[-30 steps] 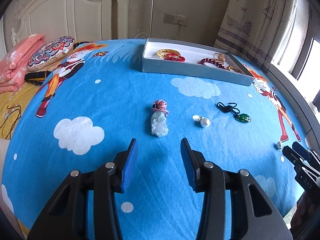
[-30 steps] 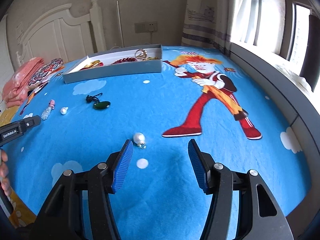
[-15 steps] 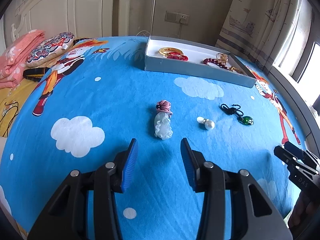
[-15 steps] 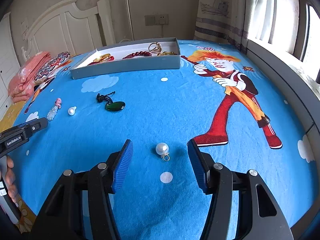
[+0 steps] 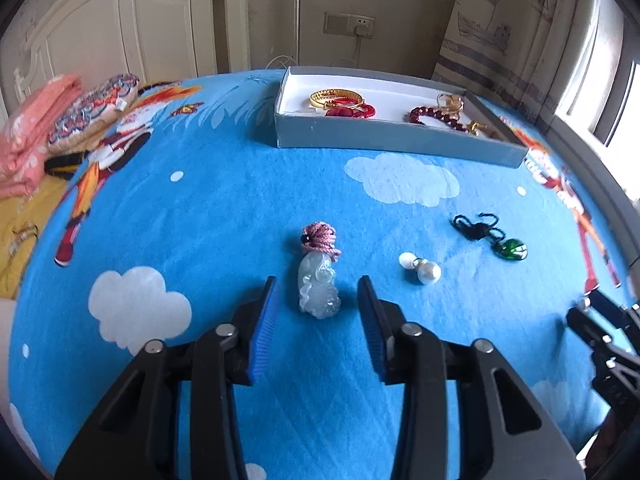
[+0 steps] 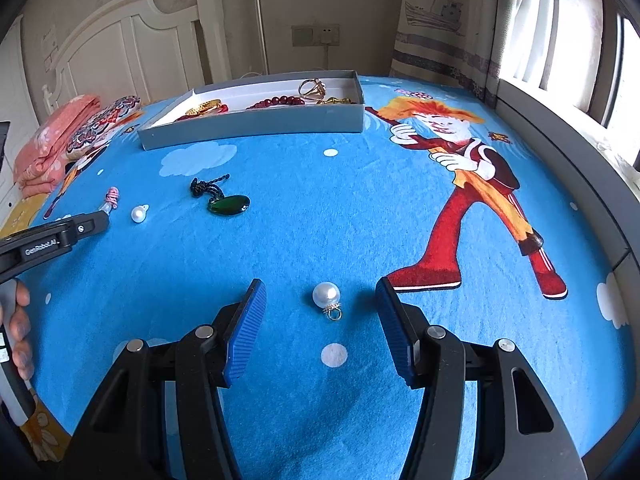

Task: Organize jewelry
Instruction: 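Move both open tools back toward the remaining jewelry on the cover, then grasp the jade pendant with the left tool while the right tool grasps a pearl earring, then carry the jade pendant and pearl earring into the tray and open both tools, then grasp the second pearl earring with the left tool, then grasp the green pendant on black cord with the right tool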

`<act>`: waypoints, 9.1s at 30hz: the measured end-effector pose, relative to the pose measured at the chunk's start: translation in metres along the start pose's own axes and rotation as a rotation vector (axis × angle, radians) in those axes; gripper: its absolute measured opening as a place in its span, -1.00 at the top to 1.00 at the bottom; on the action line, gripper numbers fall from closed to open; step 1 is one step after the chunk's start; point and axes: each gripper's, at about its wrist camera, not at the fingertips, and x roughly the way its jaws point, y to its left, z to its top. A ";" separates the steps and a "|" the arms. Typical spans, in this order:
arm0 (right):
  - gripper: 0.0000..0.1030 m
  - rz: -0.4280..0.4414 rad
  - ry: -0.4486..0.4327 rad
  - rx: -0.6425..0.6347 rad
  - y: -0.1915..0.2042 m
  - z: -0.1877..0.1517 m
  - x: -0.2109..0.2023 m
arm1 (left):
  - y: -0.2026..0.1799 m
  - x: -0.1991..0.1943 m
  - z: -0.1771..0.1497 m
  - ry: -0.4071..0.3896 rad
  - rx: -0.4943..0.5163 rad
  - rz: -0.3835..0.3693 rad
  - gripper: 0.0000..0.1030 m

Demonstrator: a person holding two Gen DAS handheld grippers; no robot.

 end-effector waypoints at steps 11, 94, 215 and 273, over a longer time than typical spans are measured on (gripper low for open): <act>0.00 0.003 0.001 0.005 -0.003 0.000 -0.001 | -0.010 -0.005 -0.008 -0.016 0.041 0.011 0.62; 0.71 -0.036 -0.052 0.019 0.003 0.039 0.004 | -0.017 -0.023 0.014 -0.084 0.023 0.005 0.62; -0.52 -0.027 -0.012 0.025 -0.006 0.069 0.043 | -0.024 0.002 0.035 -0.033 -0.047 -0.061 -0.32; -0.62 0.039 0.075 -0.192 0.039 0.061 0.058 | -0.030 0.009 0.010 0.001 0.038 -0.058 0.74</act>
